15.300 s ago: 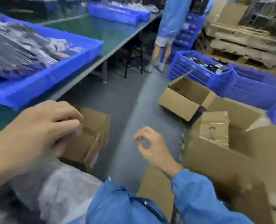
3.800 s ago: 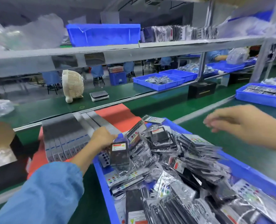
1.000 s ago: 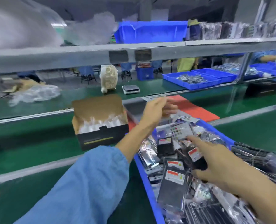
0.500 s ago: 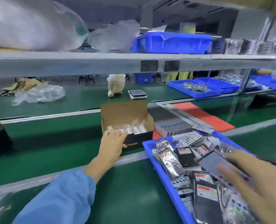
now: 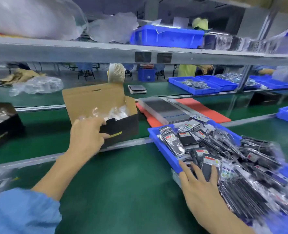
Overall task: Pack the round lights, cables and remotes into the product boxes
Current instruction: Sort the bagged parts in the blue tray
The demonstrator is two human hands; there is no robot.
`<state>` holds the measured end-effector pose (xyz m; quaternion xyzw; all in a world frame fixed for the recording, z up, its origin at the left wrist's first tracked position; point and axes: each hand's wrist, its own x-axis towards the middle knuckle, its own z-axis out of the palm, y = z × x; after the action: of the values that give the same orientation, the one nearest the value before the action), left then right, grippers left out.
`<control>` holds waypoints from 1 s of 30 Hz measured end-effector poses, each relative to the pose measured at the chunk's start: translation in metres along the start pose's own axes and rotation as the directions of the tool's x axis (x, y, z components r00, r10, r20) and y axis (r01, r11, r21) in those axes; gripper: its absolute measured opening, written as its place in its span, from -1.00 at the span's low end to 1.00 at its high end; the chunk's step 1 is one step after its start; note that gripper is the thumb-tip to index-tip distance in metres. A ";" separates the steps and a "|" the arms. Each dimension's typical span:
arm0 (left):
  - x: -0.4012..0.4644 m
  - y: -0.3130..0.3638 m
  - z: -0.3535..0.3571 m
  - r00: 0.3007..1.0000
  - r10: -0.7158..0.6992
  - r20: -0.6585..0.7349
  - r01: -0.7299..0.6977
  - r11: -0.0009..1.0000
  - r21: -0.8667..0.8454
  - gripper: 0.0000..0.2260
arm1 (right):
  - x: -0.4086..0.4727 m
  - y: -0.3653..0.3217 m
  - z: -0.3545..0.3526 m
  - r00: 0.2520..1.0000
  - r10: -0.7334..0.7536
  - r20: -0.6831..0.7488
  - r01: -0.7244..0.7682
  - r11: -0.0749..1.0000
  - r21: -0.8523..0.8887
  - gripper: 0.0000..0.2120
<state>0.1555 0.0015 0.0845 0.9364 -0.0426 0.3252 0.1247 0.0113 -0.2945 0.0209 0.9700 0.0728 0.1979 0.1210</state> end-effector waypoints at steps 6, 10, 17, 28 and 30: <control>-0.103 0.023 -0.034 0.956 0.147 0.252 -0.156 0.988 0.014 -0.71 | 0.003 0.071 -0.001 0.998 -0.012 0.060 0.002 0.986 0.165 -0.84; -0.140 0.025 -0.050 0.917 0.310 0.253 -0.308 0.950 -0.046 -0.60 | 0.018 0.057 -0.038 0.991 0.060 -0.122 0.026 0.794 0.607 -0.88; -0.149 0.031 -0.066 0.885 0.466 -0.005 -0.466 0.885 0.002 -0.78 | 0.104 -0.090 -0.102 0.884 -0.320 -0.341 0.457 0.747 0.483 -0.89; -0.107 0.026 -0.065 0.914 0.248 0.321 -0.312 0.936 0.164 -0.55 | 0.120 -0.044 -0.070 0.932 -0.140 -0.333 0.354 0.538 0.765 -0.85; -0.105 0.035 -0.066 0.841 0.274 0.466 -0.387 0.908 0.163 -0.61 | 0.127 0.022 -0.050 0.935 0.224 -0.275 0.036 0.713 0.700 -0.81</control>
<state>0.0285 -0.0151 0.0766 0.9711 -0.1898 0.1287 -0.0657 0.1087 -0.2816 0.1177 0.8969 0.1113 0.3264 -0.2769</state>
